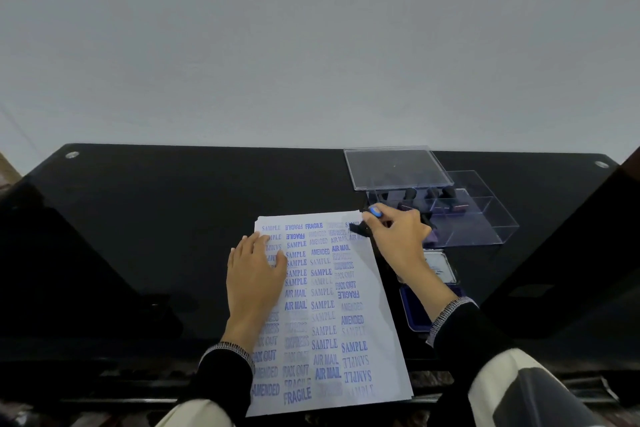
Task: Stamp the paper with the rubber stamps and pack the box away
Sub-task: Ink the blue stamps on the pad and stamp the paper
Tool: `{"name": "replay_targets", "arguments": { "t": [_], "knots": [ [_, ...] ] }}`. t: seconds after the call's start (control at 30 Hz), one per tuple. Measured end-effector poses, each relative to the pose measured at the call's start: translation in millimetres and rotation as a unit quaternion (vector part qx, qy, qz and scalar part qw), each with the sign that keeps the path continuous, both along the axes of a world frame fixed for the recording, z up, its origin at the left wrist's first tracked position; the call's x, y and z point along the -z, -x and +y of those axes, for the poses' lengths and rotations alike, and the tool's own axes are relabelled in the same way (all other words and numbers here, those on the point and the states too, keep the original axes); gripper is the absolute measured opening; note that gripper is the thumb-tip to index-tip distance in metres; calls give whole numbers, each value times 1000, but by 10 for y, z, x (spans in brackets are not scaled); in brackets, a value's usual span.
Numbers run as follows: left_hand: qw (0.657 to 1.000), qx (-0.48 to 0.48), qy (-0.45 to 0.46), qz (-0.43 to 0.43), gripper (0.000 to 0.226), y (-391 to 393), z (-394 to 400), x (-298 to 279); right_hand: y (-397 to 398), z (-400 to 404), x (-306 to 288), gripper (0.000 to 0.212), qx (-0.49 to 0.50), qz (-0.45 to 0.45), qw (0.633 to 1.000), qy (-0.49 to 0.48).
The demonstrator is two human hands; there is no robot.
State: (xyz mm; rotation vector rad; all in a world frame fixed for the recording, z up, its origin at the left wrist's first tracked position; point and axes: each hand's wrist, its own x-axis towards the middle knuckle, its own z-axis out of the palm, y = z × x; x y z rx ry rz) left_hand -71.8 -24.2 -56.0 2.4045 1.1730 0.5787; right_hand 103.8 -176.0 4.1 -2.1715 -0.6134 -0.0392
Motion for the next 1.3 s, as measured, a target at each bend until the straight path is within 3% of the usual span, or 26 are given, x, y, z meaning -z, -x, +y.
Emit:
{"name": "replay_targets", "arguments": {
  "t": [0.07,0.17,0.23,0.43,0.5,0.67,0.87,0.93,1.03,1.1,1.2,1.3],
  "knots": [
    [1000,-1,1,1,50,-1,1,0,35,-34,-128,19,35,88,982,-162],
    [1000,0,-3,2,50,2,3,4,24,-93,-298,14,72,173,941,-281],
    [1000,-1,-5,1,50,3,-1,8,-11,-116,-312,7,82,199,929,-300],
    [1000,0,-4,1,51,-2,4,20,-23,-173,-292,22,93,224,917,-318],
    [1000,3,-7,12,49,-3,5,17,-22,-242,-306,13,74,239,911,-328],
    [997,29,-51,43,35,-6,-36,-49,20,-675,-271,7,-2,277,919,-280],
    [982,15,-129,137,30,-95,-214,-183,31,-1226,-134,12,-3,296,920,-258],
    [988,25,-110,110,32,-167,-353,-190,44,-1349,-86,14,-8,281,931,-233],
    [989,132,-56,-23,33,-290,-629,-190,54,-1456,-27,16,-15,239,951,-195],
    [969,233,29,-79,30,-306,-856,-240,49,-1446,28,22,-21,218,964,-152],
    [939,330,76,-58,41,-368,-1166,-263,26,-1451,81,27,-16,196,974,-113],
    [926,373,51,5,65,-465,-1296,-187,24,-1461,94,29,-3,165,983,-79]
  ]
}}
